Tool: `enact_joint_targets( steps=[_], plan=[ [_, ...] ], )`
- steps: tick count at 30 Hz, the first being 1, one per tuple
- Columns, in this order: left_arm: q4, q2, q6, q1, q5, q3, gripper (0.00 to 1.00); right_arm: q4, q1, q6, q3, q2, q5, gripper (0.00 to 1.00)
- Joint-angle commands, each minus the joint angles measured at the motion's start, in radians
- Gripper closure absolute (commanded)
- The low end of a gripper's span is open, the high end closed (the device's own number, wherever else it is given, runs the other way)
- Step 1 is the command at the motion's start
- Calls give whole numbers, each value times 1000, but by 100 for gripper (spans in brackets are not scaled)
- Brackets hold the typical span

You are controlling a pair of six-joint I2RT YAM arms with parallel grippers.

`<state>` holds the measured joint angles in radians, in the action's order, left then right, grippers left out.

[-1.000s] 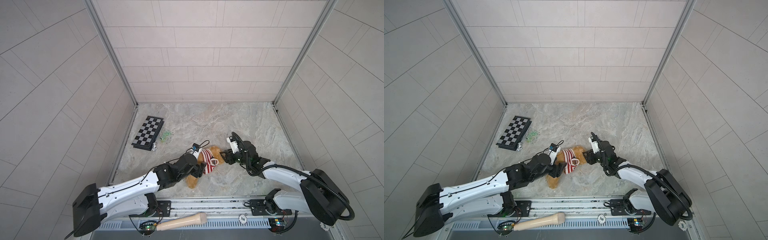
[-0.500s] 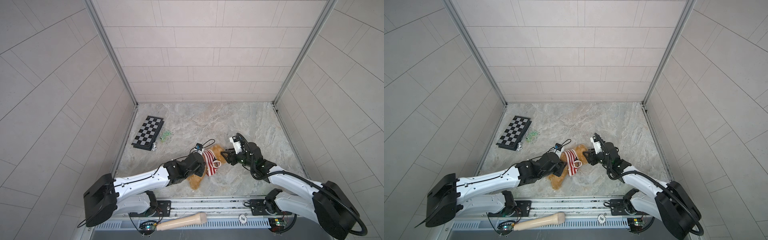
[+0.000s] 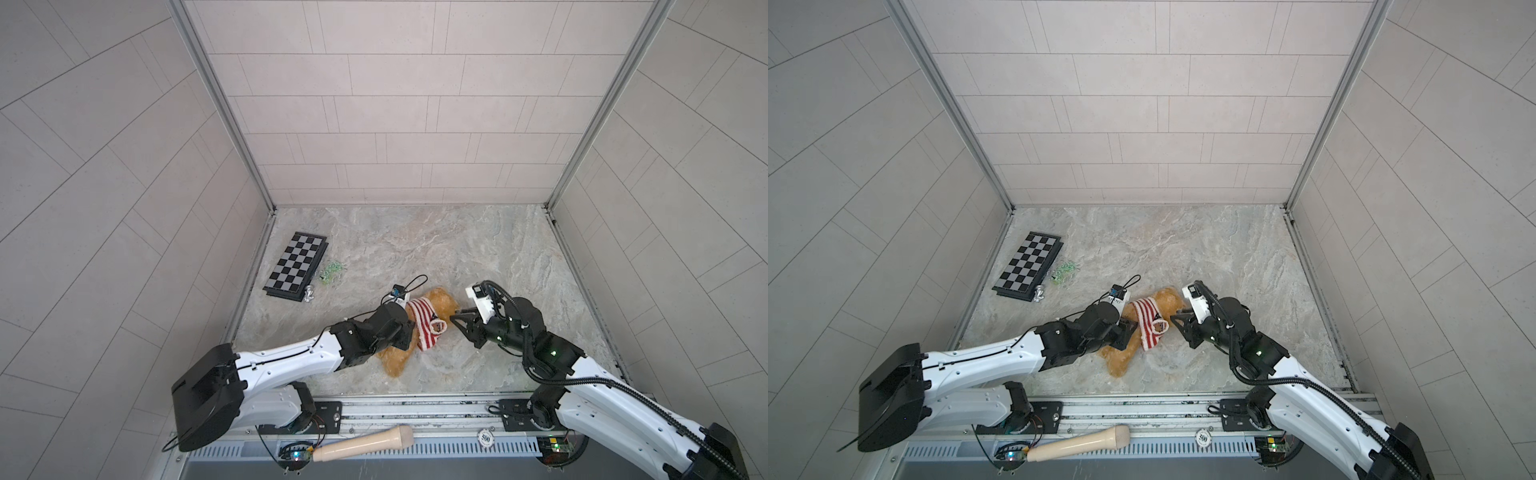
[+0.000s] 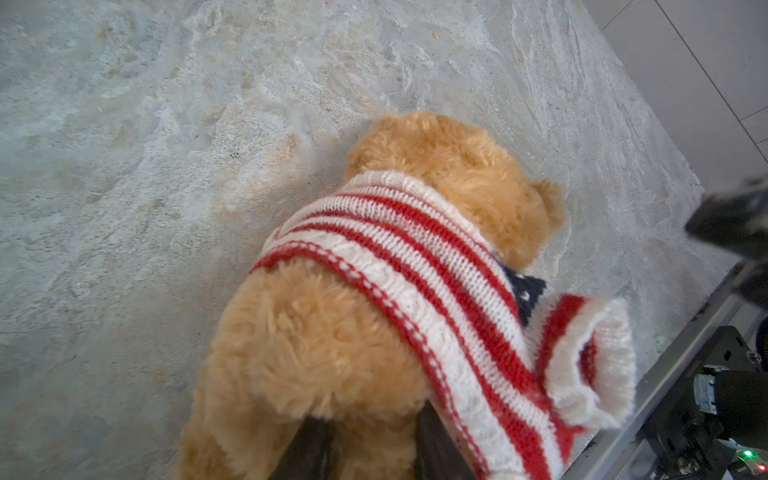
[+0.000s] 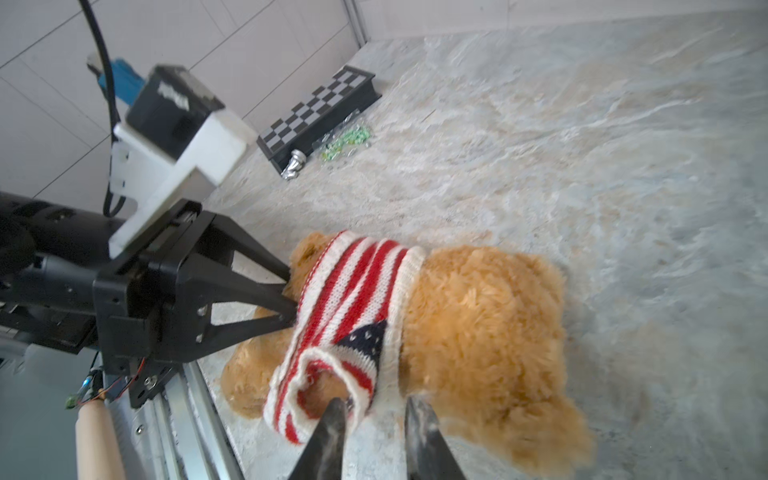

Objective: Dress the teddy bear

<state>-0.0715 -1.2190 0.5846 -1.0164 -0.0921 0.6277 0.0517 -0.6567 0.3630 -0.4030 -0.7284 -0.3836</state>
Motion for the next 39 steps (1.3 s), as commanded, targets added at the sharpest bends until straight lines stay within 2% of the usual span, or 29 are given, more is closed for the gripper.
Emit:
enact_joint_targets(
  steps=[1,4,13,22,28,34,39],
  plan=[
    [5,-13,9,4,12,-25,65,36,-65,-42,-54,-25,30,75],
    [7,-16,11,5,11,-24,65,20,-96,-50,-67,-70,69,76],
    [6,-9,4,4,9,-20,65,40,-97,-60,-80,-166,117,79],
    [16,-12,7,8,21,-22,66,43,-133,-80,-99,-222,70,81],
    [23,-8,11,14,32,-24,67,79,-183,-114,-125,-282,60,77],
    [37,-13,12,18,46,-25,67,109,-190,-142,-131,-306,62,65],
    [48,-16,15,26,61,-30,68,101,-190,-148,-134,-350,99,62]
  ],
)
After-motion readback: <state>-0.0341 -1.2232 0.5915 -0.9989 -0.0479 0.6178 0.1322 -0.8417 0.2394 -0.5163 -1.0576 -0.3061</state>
